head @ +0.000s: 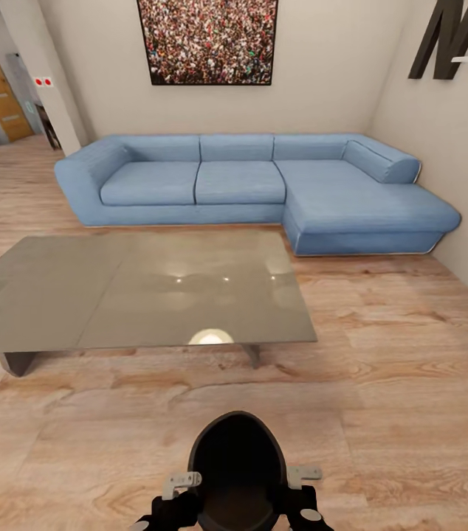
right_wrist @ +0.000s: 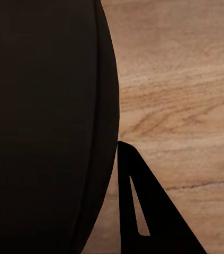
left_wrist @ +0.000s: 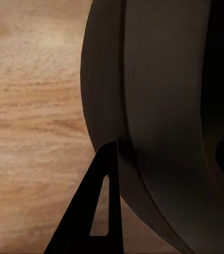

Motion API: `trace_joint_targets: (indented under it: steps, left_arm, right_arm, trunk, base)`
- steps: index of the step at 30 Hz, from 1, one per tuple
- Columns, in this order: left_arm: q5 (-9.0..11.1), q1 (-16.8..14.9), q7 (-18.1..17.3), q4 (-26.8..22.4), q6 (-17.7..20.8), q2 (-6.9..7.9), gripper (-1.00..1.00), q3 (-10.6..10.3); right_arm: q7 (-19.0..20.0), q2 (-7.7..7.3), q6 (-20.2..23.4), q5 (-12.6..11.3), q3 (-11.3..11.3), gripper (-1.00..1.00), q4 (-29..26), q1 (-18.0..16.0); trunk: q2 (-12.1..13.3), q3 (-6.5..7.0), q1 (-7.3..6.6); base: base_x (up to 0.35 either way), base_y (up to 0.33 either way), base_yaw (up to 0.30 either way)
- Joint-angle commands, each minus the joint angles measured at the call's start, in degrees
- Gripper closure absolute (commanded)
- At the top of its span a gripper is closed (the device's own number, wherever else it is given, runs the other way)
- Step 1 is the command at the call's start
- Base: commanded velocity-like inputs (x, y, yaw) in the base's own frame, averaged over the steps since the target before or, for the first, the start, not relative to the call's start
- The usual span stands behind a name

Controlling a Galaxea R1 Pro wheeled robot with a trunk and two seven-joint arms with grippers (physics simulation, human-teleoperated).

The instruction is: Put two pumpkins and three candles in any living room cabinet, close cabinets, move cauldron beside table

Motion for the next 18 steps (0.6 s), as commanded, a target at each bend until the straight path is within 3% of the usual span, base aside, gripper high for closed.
trace_joint_targets:
  steps: [1,18]
  left_arm:
    - [0.68,0.0,-0.04,-0.12,0.31,0.2,1.0,-0.3]
    - [0.68,0.0,-0.04,-0.12,0.31,0.21,1.0,-0.3]
  right_arm:
    - [-0.07,-0.03,-0.13,-0.79,0.55,1.0,-0.03,-0.1]
    - [-0.07,-0.03,-0.13,-0.79,0.55,1.0,-0.03,-0.1]
  trunk:
    - [-0.02,-0.04,0.02]
    - [-0.02,-0.04,0.02]
  base:
    - [0.236,0.0,-0.012]
    - [0.237,0.0,-0.001]
